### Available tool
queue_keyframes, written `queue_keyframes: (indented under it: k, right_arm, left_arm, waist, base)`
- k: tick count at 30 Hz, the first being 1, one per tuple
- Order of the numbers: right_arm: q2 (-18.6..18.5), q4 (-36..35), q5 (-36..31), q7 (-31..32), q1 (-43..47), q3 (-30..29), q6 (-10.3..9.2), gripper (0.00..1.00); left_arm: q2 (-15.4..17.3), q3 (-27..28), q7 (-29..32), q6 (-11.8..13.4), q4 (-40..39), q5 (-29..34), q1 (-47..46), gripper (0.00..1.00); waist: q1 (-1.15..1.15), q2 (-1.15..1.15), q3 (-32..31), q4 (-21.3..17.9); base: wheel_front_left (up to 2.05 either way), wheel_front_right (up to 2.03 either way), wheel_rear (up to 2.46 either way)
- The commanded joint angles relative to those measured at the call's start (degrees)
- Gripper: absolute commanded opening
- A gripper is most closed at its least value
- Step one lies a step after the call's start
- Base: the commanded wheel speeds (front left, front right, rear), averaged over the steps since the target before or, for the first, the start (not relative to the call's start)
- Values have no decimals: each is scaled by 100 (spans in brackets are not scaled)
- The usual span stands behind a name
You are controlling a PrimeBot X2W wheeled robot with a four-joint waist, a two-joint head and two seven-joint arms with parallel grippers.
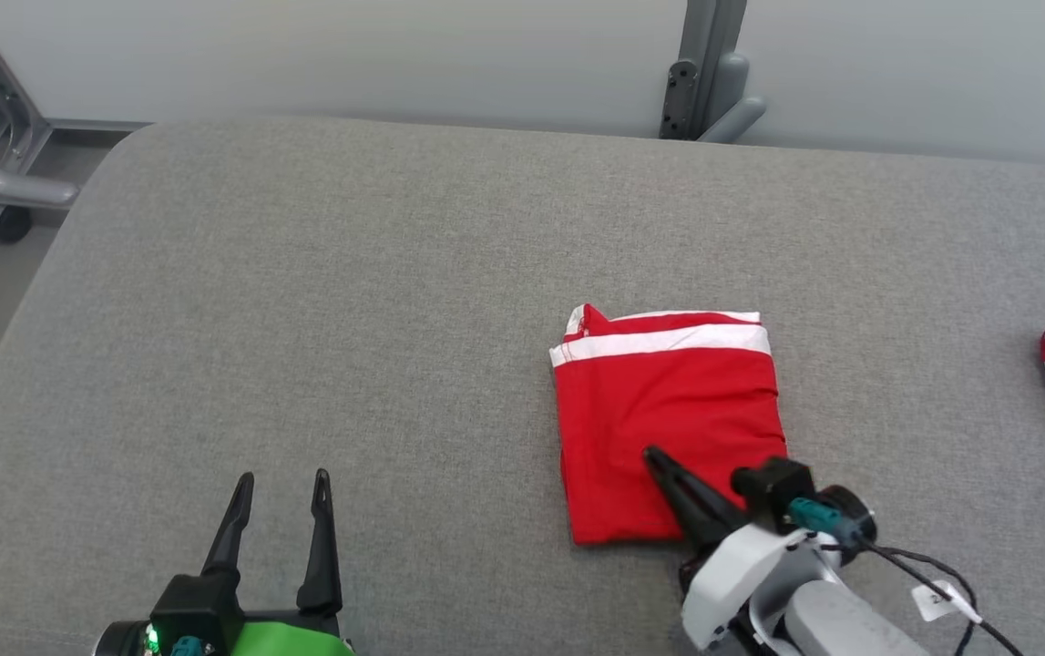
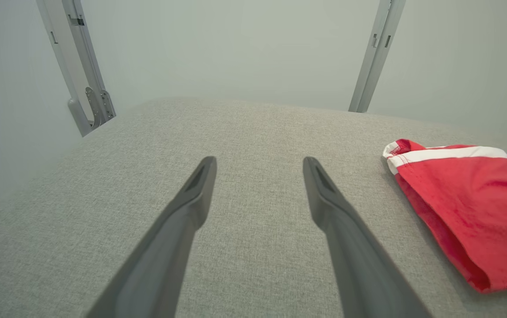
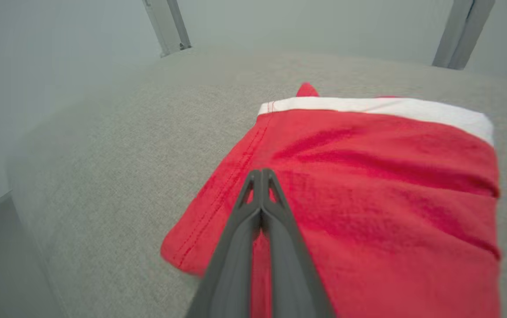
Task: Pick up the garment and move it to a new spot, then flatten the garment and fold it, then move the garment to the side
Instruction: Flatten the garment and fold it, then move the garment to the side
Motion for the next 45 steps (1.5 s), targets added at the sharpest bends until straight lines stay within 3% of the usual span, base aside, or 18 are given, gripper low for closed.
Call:
queue_keyframes:
  k: [1, 2, 3, 4, 5, 14, 20, 42, 45]
  right_arm:
    - [-88, -88, -46, -23, 176, -146, -1, 0]
    - [-131, -248, -119, -22, 275, -372, -1, 7]
    - [-159, -397, -163, -22, 383, -634, -1, 40]
    - [-184, -533, -221, -20, 503, -876, -1, 62]
    - [-226, -653, -312, -21, 624, -1103, -1, 99]
    - [-241, -1196, -919, -22, 1368, -3068, -1, 100]
    - [-154, -1175, -1091, -21, 1630, -3735, -5, 100]
    - [115, -905, -1356, -22, 1685, -3543, -5, 100]
    - [146, -788, -1067, 24, 1559, -3387, -4, 100]
  left_arm:
    - [9, 39, -13, 2, -21, 26, 102, 100]
    - [23, 84, -13, -15, -26, 43, 149, 100]
    - [33, 133, -13, -45, -42, 41, 190, 100]
    - [53, 178, -13, -59, -39, 51, 252, 100]
    - [69, 225, -13, -78, -30, 62, 319, 100]
    - [80, 519, -13, -292, 35, 213, 551, 100]
    - [63, 520, -13, -499, 199, 260, 572, 100]
    - [81, 495, -13, -753, 399, 261, 317, 100]
    - [74, 469, -13, -748, 398, 266, 279, 100]
  waist:
    - [0, 0, -158, -147]
    - [0, 0, -211, -185]
    - [0, 0, -266, -227]
    - [0, 0, -322, -273]
    - [0, 0, -362, -322]
    - [0, 0, -534, -665]
    - [0, 0, -602, -735]
    - [0, 0, -522, -697]
    - [0, 0, -492, -674]
  base:
    - [0, 0, 0]
    - [0, 0, 0]
    - [0, 0, 0]
    - [0, 0, 0]
    - [0, 0, 0]
    - [0, 0, 0]
    - [0, 0, 0]
    - [0, 0, 0]
    - [0, 0, 0]
